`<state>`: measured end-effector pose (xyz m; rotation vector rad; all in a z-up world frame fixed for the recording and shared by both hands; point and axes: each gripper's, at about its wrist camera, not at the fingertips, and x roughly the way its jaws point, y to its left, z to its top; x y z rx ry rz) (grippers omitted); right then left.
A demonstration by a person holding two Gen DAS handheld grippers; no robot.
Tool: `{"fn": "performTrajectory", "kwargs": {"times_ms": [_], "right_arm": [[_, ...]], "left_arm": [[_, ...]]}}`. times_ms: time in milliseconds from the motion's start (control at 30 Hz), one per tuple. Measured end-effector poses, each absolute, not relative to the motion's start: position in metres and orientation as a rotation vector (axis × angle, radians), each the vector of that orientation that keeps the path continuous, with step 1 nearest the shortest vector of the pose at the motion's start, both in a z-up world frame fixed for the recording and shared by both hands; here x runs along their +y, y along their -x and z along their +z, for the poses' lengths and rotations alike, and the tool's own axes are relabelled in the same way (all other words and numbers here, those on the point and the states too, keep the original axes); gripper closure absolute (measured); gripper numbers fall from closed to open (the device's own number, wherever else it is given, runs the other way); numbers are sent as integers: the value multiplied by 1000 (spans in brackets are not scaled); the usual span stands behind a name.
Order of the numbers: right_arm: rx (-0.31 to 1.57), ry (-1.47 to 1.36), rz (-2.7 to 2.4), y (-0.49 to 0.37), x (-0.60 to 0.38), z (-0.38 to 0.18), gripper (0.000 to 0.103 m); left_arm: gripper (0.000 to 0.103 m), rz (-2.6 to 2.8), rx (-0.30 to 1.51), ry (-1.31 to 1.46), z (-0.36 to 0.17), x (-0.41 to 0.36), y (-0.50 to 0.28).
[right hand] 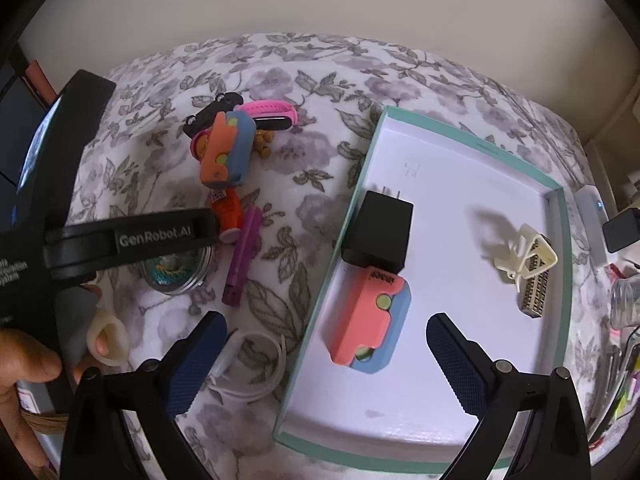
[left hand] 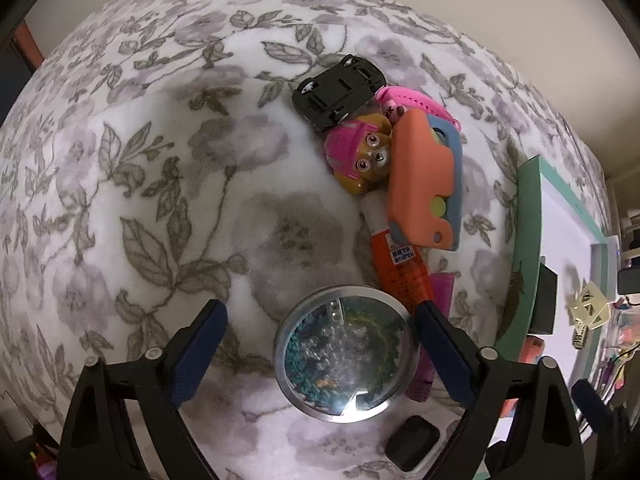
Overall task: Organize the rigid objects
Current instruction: 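Move the left gripper to the round bead jar while the right approaches the white watch, then grasp the bead jar with the left gripper while the right grasps the white watch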
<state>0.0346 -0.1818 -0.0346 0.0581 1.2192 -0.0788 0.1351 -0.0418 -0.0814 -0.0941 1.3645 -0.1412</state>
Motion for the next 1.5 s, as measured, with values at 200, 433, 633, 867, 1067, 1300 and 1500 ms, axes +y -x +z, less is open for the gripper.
{"fn": "performTrajectory", "kwargs": {"times_ms": [200, 433, 633, 867, 1067, 1300, 1500], "right_arm": [[1206, -74, -79, -25, -184, -29, 1], [1200, -100, -62, -18, -184, -29, 2], [1220, -102, 8, -19, -168, -35, 5], [1270, -108, 73, -19, -148, -48, 30], [1279, -90, 119, -19, -134, -52, 47], [1300, -32, 161, -20, -119, -58, 56], [1327, 21, 173, -19, -111, -70, 61]], "left_arm": [[31, -184, 1367, 93, -77, -47, -123], [31, -149, 1392, 112, -76, -27, -109], [31, -90, 1410, 129, -76, -2, -97], [31, -45, 1421, 144, -76, 13, -86], [31, -37, 1429, 162, -78, 18, -80], [31, -34, 1437, 159, -76, 24, -75], [31, -28, 1449, 155, -84, 18, -78]]}}
